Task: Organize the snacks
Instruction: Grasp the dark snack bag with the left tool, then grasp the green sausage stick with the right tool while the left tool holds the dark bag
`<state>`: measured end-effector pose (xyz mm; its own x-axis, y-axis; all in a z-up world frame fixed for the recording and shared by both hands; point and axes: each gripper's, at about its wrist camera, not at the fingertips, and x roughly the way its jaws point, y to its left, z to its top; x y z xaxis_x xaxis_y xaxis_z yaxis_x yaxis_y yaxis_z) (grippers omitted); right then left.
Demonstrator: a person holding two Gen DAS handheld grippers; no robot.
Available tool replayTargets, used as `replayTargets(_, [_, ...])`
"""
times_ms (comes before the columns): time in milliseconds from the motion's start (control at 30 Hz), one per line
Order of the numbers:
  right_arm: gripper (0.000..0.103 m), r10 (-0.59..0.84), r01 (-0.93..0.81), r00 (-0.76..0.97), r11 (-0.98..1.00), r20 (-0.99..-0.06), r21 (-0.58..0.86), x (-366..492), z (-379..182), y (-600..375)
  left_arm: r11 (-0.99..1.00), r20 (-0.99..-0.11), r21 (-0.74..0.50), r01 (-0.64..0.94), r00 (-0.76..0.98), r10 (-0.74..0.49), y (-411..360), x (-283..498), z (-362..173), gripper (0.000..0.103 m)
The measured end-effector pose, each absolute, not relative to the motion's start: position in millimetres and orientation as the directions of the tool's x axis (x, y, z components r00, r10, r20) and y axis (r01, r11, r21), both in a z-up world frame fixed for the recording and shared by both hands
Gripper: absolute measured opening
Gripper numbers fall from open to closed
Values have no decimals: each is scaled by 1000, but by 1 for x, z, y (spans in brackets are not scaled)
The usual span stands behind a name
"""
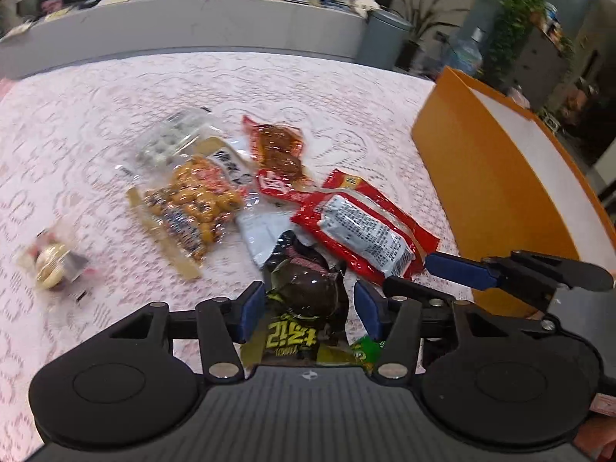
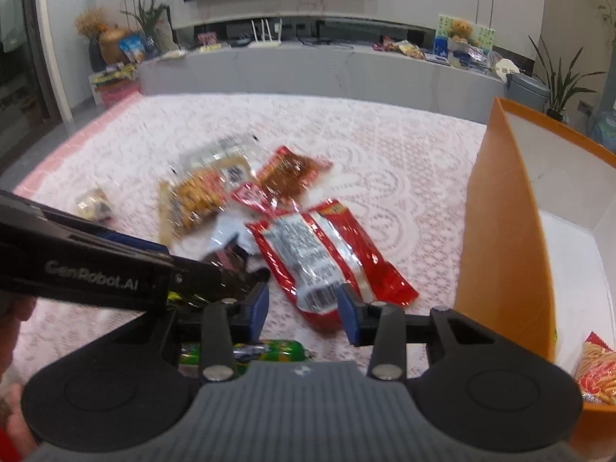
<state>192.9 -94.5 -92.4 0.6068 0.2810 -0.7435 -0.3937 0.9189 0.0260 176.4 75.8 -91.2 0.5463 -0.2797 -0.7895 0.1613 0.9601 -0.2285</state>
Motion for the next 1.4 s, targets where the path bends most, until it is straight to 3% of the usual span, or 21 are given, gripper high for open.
replayTargets(500, [40,249,-375,569,927,-783,22,200,-112,-96,971,-819,-157,180,526,-230,61,192,-112,68])
replayTargets(867, [41,246,-363,548,931,-799,38,200,-116,-97,976,-800,-126,177,564,-205,55,184,-113,55])
replayTargets(1167, [46,259,-355,584,934,-769,45,193,-105,-101,984,-774,-163,74,608,-174,75,166,-93,53])
replayTargets(1300, [55,292,-320,569,940,-768,121,186,-97,-109,982,-788,-190,-6,597,-149,88,151,-85,53])
replayTargets(1400, [56,299,-268,547,947,-782,175,179,-95,-112,979,-794,-195,-68,597,-116,99,147,-84,53])
